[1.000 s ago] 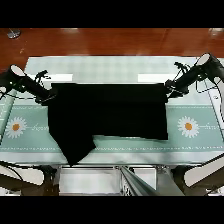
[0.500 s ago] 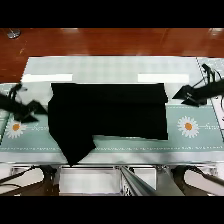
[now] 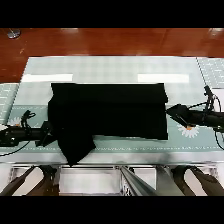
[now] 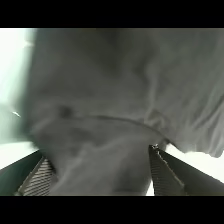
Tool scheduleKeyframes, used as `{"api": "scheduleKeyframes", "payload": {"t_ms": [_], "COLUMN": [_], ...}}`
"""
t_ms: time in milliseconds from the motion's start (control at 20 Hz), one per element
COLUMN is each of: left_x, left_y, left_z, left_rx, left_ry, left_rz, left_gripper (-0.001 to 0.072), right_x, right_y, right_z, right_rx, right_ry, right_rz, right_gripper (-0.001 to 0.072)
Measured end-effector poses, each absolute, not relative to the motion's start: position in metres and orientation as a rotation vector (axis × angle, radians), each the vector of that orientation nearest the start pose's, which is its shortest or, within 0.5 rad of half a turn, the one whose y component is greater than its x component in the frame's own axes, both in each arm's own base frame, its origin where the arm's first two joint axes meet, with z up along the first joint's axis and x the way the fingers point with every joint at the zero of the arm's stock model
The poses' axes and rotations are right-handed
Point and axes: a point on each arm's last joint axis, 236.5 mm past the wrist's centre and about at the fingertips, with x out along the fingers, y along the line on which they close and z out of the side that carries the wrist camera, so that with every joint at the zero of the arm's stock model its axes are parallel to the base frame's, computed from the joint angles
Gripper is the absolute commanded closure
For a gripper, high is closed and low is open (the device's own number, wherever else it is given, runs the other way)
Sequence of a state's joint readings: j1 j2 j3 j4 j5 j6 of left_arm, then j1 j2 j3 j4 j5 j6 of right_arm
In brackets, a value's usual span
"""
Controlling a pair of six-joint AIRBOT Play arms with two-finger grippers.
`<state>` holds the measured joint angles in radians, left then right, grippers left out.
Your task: Fold the shirts.
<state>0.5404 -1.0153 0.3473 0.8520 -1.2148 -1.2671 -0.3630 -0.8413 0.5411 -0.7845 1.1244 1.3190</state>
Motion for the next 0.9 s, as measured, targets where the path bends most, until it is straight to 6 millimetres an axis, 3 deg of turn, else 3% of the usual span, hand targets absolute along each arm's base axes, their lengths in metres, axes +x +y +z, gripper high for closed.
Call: {"api": "scheduleKeyframes", "payload": {"t_ms": [100, 150, 200, 250, 300, 400, 650, 750, 900], "left_x": [0.193, 0.189, 0.186, 0.183, 0.181, 0.187, 0.199, 0.201, 0.203], "left_y": [-0.067, -0.075, -0.081, -0.083, -0.084, -0.089, -0.089, -0.089, -0.089], "left_z": [-0.097, -0.097, -0.097, -0.099, -0.1, -0.094, -0.085, -0.083, -0.083], "left_rx": [-0.97, -0.952, -0.93, -0.899, -0.867, -0.852, -0.813, -0.807, -0.805], "left_ry": [1.494, 1.514, 1.528, 1.541, 1.552, 1.532, 1.498, 1.493, 1.486], "left_rz": [-0.141, -0.169, -0.19, -0.201, -0.216, -0.251, -0.286, -0.291, -0.291], "left_gripper": [0.0008, 0.0079, 0.0487, 0.0676, 0.0682, 0.0682, 0.0682, 0.0682, 0.0681], "right_x": [0.283, 0.286, 0.284, 0.28, 0.268, 0.24, 0.185, 0.181, 0.194], "right_y": [0.041, 0.028, 0.011, -0.006, -0.021, -0.03, 0.007, 0.029, 0.054], "right_z": [0.002, 0.004, 0.004, 0.0, -0.008, -0.03, -0.077, -0.086, -0.094], "right_rx": [0.788, 0.782, 0.773, 0.766, 0.76, 0.767, 0.798, 0.813, 0.846], "right_ry": [1.094, 1.077, 1.072, 1.082, 1.119, 1.223, 1.496, 1.552, 1.568], "right_rz": [0.163, 0.126, 0.074, 0.014, -0.046, -0.12, -0.09, -0.032, 0.03], "right_gripper": [0.0087, 0.0087, 0.0087, 0.0087, 0.0088, 0.0088, 0.0087, 0.0087, 0.0088]}}
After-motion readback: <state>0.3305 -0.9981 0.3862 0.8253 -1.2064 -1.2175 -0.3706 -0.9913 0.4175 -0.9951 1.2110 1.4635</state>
